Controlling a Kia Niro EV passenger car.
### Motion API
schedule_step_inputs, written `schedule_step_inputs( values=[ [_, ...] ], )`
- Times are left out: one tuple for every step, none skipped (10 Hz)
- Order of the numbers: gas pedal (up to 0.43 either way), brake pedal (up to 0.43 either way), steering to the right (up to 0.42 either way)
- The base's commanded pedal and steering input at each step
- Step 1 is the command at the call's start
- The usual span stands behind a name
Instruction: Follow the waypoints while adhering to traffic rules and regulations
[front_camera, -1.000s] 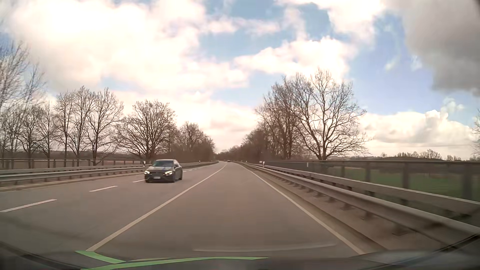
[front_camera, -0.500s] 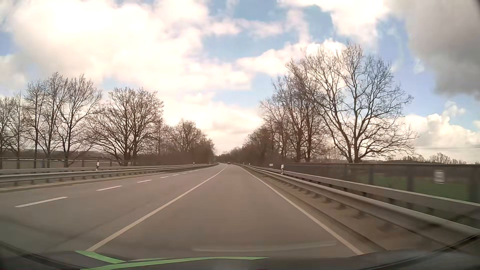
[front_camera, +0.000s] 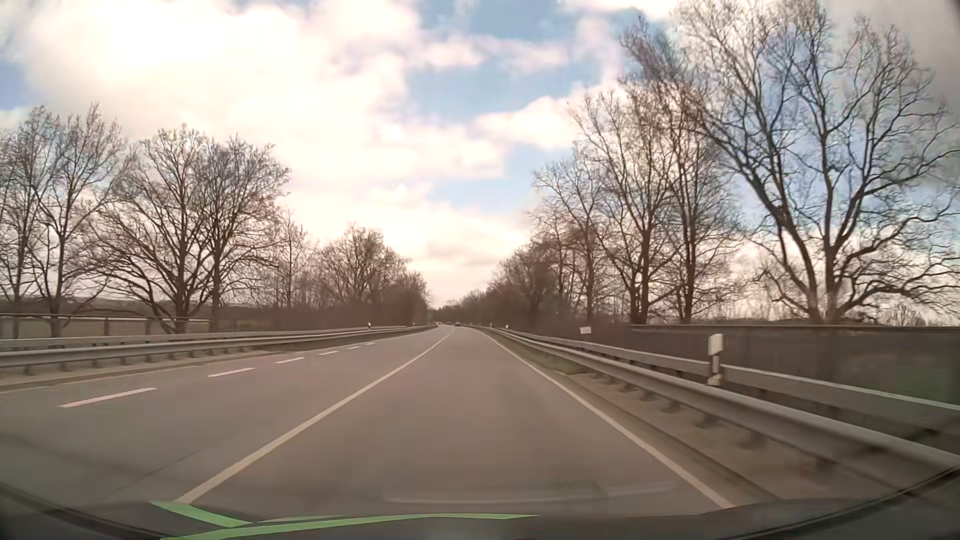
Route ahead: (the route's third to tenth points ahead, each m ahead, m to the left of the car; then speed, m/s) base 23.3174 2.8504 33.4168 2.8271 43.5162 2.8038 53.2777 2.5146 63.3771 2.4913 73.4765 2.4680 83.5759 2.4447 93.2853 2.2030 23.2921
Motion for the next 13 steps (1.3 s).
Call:
schedule_step_inputs(
  values=[
    [0.248, 0.0, 0.0],
    [0.248, 0.0, 0.0],
    [0.248, 0.0, 0.0],
    [0.248, 0.0, 0.0],
    [0.248, 0.0, 0.0],
    [0.248, 0.0, 0.0],
    [0.248, 0.0, 0.0],
    [0.248, 0.0, 0.0],
    [0.248, 0.0, 0.0],
    [0.248, 0.0, 0.0],
    [0.248, 0.0, 0.0],
    [0.248, 0.0, 0.0],
    [0.248, 0.0, 0.0]
  ],
)
